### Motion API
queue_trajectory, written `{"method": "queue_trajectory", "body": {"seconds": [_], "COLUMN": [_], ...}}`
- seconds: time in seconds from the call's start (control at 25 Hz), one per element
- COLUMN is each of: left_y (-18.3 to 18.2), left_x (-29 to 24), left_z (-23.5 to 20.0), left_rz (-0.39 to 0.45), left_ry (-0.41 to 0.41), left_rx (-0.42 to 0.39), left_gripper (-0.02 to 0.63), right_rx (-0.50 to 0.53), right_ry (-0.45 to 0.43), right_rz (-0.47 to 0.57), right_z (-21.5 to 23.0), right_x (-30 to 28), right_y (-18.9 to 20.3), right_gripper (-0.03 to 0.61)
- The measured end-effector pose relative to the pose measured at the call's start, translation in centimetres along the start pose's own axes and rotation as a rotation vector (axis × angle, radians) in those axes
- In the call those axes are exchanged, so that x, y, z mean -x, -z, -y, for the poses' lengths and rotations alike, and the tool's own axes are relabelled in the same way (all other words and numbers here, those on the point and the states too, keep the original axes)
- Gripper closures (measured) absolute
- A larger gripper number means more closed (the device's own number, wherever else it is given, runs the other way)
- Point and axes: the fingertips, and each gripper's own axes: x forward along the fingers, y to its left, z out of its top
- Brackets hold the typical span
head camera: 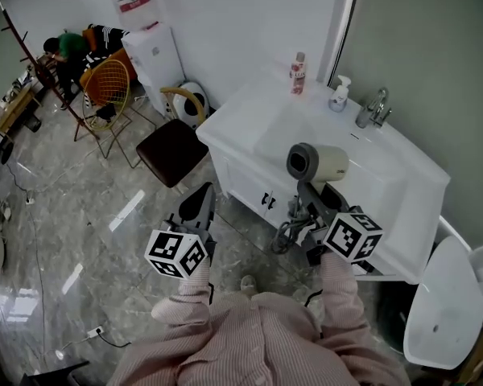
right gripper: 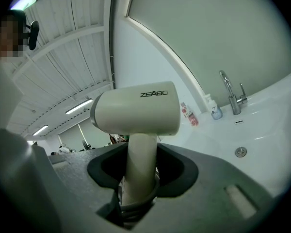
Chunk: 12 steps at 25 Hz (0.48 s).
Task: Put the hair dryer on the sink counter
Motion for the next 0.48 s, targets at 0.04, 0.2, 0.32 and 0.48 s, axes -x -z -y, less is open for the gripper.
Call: {"method": "queue_trajectory", "body": {"seconds": [0.04,0.2,0.32,0.48], "left_y": [-0.1,0.2,0.3,0.3], "left_x": [-0.5,-1.6,-3.7,-5.7], "left_z": [-0.4,-1.1,-3.0,-4.5], "left_rz": [0.002,0.001,-0.011,-0.017], "left_ry": [0.006,0.026,0.021,0.018], "left_rx": [0.000,0.002,0.019,0.036], "left_gripper": [0.617,0.617,0.617,0.617], "right_rx": [-0.001,-0.010,-0.018,-0.029], "right_ry": [0.002,0.015,0.025,0.029], "right_rz": [0.003,0.010,-0.006,-0.022], "right_z": [0.1,0.8,1.9,3.0], "right_x": [-0.5,-1.9,-4.6,-7.1], "right_y": [-0.2,-0.3,-0.8,-1.4], "right_gripper": [0.422,0.422,0.422,0.422]}}
